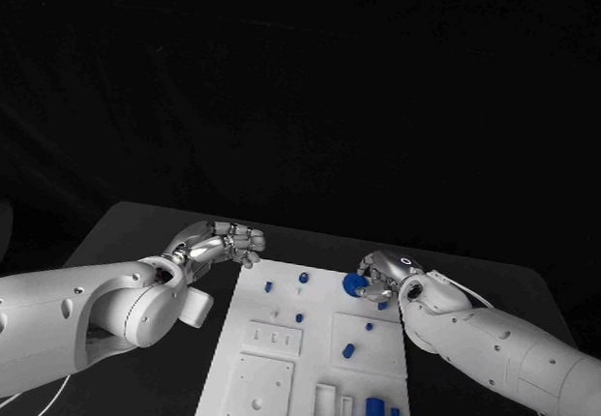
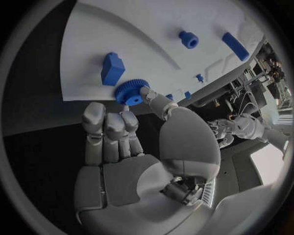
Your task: Assemble the parts on the task board
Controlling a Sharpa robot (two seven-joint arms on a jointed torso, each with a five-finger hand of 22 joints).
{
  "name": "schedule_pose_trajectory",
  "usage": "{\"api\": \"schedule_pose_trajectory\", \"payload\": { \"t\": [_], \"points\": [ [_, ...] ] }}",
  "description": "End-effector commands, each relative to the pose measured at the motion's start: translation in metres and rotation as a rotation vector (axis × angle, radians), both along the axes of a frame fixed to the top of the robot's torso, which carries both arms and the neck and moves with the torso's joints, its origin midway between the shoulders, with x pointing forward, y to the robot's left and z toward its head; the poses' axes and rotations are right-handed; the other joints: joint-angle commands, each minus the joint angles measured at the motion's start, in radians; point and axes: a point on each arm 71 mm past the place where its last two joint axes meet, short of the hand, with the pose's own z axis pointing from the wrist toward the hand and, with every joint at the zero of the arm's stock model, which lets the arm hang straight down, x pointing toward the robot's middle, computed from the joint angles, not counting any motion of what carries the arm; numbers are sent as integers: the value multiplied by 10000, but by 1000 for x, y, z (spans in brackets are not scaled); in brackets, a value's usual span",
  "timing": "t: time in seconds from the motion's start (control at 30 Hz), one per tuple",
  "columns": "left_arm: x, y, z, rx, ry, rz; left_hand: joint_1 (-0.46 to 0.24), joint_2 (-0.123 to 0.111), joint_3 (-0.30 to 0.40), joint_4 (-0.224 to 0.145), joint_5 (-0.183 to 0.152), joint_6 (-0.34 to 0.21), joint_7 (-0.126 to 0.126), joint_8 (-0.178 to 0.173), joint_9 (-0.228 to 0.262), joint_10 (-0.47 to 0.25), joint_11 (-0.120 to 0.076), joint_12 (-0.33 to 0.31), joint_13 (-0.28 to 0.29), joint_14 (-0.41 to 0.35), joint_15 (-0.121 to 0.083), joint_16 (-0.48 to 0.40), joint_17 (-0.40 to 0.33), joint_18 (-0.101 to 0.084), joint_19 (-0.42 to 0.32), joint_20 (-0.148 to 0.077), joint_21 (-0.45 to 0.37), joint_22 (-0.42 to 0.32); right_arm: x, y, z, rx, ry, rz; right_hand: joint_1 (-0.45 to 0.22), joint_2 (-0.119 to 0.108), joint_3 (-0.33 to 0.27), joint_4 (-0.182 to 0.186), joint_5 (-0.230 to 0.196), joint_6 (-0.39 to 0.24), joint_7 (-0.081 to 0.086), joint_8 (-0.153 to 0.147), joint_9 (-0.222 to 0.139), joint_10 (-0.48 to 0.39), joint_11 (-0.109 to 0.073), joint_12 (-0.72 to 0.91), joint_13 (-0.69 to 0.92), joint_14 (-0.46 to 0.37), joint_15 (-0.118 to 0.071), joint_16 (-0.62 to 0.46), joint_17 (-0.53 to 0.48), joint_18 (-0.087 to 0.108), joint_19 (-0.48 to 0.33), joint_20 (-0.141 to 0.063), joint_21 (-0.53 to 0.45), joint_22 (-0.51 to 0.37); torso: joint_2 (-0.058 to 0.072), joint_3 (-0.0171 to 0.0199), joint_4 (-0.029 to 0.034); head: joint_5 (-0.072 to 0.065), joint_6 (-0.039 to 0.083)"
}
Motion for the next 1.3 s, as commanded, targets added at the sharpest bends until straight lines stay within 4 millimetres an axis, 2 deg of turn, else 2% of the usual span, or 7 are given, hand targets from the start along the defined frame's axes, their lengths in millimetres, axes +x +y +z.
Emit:
{"api": "schedule_pose_trajectory", "payload": {
  "t": [0.03, 0.3, 0.8, 0.97, 1.3],
  "points": [
    [-1, -3, 2, -25, -113, -164, 1, -15, -76, 1, 21, 33, 31, -36, -9, -64, -20, -49, -12, 19, 18, -42, 13, 207, -49, 24, -57, -10, -1, 0, -6, -404, 312, 68, -43, 46, 79, 8, -20, 57, -5, 22, -7, -24, -50, -1, -9, 21, -40, -63, 12, 1016, 2, -77, 64, 190, -19, 7, -31, 17, -41],
    [-1, -3, 2, -8, -121, -177, 3, -14, -74, 3, 20, 33, 33, -38, -11, -65, -19, -54, -13, 20, 19, -47, 18, 207, -50, 25, -57, -10, -3, 4, -9, -972, -4, 284, 28, 144, 294, 2, -56, 465, -135, 240, 92, 4, -172, 18, -19, 42, -154, -117, 73, 1016, -25, -72, 102, 186, -21, 11, -10, -11, -58],
    [-2, -3, 4, -3, -138, -223, 8, -16, -71, 4, 20, 33, 35, -40, -14, -65, -18, -61, -14, 23, 19, -56, 28, 207, -50, 25, -57, -11, -5, 10, -13, -1459, -181, 311, -119, -79, 314, 64, -218, 545, -180, 264, 113, -3, -218, -30, -86, 71, -200, -168, 128, 1016, -16, -57, 145, 177, -16, -1, -26, -43, -73],
    [-2, -3, 4, 13, -147, -217, 9, -18, -71, 4, 20, 33, 36, -41, -16, -65, -17, -64, -15, 24, 19, -59, 31, 207, -50, 25, -57, -11, -6, 12, -13, -1350, -138, 313, -351, -180, 177, 199, -117, 459, -156, 209, 95, -57, -196, -89, -145, 82, -180, -200, 157, 1016, -19, -54, 155, 167, -21, -6, -1, -58, -85],
    [-2, -3, 4, 18, -157, -195, 13, -26, -69, 3, 19, 28, 38, -47, -20, -81, -13, -80, -20, 25, 20, -68, 39, 207, -51, 26, -57, -11, -5, 13, -13, -1319, -79, 291, -962, -266, -481, 329, 572, 371, -138, 167, 103, -68, -180, -60, -140, 92, -166, -228, 267, 1016, -45, -100, 186, 161, -25, 0, -7, -41, -82]
  ]
}}
